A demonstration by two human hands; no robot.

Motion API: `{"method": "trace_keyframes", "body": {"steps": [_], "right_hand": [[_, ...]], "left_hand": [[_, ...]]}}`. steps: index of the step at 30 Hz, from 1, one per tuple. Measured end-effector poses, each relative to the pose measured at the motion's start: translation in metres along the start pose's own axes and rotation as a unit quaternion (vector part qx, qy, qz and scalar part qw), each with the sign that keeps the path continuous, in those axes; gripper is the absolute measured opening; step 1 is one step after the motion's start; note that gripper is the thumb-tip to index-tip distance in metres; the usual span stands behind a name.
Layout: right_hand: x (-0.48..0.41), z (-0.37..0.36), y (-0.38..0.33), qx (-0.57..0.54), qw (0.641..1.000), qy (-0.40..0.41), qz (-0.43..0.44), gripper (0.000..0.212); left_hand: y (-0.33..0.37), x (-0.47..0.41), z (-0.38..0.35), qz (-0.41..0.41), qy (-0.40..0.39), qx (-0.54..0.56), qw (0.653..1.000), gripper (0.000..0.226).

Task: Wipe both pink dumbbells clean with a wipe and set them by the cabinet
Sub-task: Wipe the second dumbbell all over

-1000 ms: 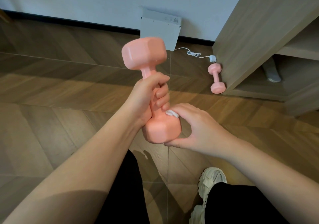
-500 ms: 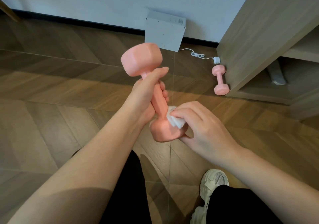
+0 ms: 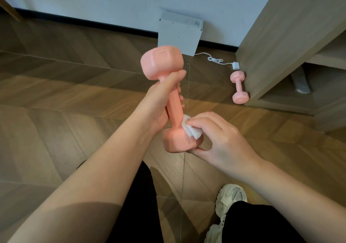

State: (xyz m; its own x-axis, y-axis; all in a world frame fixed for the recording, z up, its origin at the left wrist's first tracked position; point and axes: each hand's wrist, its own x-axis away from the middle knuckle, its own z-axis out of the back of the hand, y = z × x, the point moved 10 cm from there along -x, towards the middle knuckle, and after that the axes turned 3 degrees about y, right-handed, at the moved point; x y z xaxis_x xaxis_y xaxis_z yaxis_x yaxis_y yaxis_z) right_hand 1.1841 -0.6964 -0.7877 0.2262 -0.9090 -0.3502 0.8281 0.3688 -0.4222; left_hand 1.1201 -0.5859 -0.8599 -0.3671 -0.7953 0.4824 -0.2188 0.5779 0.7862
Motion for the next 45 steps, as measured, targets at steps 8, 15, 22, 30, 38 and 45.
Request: {"method": "trace_keyframes", "body": {"steps": [8, 15, 22, 30, 38, 45], "right_hand": [[0.005, -0.012, 0.000, 0.031, 0.999, 0.002, 0.010, 0.040], [0.001, -0.011, 0.009, -0.036, 0.998, -0.014, -0.052, 0.056], [0.000, -0.001, 0.008, 0.004, 1.000, 0.001, -0.023, 0.048], [0.003, -0.005, 0.000, 0.047, 0.999, 0.022, 0.015, 0.040], [0.000, -0.007, 0.013, -0.048, 0.996, 0.006, -0.073, 0.052], [-0.002, 0.003, 0.005, 0.025, 0.999, 0.039, -0.006, 0.051]], "left_hand": [[-0.014, 0.000, 0.005, 0.030, 0.043, 0.018, 0.998, 0.014], [-0.003, 0.000, -0.015, 0.048, -0.084, 0.116, 0.989, 0.020], [0.003, -0.003, -0.015, -0.027, -0.062, 0.046, 0.997, 0.020], [-0.025, -0.003, -0.001, 0.066, 0.035, 0.036, 0.997, 0.017], [-0.011, 0.003, -0.020, 0.069, -0.083, 0.110, 0.988, 0.029], [-0.006, 0.000, -0.016, 0.015, -0.060, 0.037, 0.997, 0.018]]}}
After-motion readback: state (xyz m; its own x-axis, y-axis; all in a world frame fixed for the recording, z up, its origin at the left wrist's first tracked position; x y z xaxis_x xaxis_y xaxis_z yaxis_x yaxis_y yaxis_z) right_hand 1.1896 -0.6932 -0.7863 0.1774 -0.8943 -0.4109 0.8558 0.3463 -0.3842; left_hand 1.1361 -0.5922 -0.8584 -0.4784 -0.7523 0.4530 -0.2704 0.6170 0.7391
